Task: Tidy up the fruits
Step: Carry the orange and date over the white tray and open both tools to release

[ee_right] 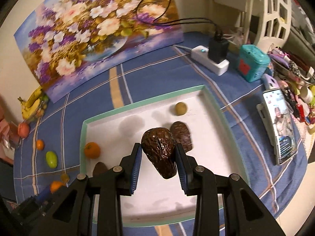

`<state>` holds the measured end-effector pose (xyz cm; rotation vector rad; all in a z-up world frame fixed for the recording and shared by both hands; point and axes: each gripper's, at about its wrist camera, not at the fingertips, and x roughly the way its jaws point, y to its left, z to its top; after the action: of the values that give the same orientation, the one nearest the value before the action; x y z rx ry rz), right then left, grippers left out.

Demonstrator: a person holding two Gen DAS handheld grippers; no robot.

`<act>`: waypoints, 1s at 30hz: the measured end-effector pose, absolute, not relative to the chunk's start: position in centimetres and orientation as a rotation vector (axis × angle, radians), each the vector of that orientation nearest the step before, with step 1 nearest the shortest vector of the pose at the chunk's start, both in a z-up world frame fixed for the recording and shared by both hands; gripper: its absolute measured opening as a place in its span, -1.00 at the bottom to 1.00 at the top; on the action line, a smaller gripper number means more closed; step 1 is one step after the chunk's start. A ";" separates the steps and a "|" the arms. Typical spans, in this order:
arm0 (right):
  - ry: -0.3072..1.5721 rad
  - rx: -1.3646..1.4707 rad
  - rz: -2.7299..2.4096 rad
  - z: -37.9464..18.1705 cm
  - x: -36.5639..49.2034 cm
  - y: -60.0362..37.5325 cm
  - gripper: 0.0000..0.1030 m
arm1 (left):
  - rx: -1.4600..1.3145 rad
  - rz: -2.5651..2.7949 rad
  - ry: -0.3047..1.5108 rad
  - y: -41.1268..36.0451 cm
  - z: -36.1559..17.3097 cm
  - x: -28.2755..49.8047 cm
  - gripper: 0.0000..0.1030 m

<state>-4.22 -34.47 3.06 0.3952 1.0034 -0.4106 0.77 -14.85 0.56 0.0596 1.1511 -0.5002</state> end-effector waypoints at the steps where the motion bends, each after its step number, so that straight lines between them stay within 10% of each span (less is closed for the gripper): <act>1: 1.000 0.393 -0.416 3.1 -4.2 -34.7 -0.31 | 0.074 -0.507 1.153 -15.3 0.4 0.5 -0.28; 30: 1.187 0.368 -0.400 -2.1 -2.6 -34.6 -0.30 | 0.202 -0.493 1.269 -17.5 -4.1 0.0 -0.28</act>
<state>-2.61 -34.57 -2.14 0.3682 1.1871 -0.3997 0.02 -17.48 -4.13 0.2016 1.2695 -0.4927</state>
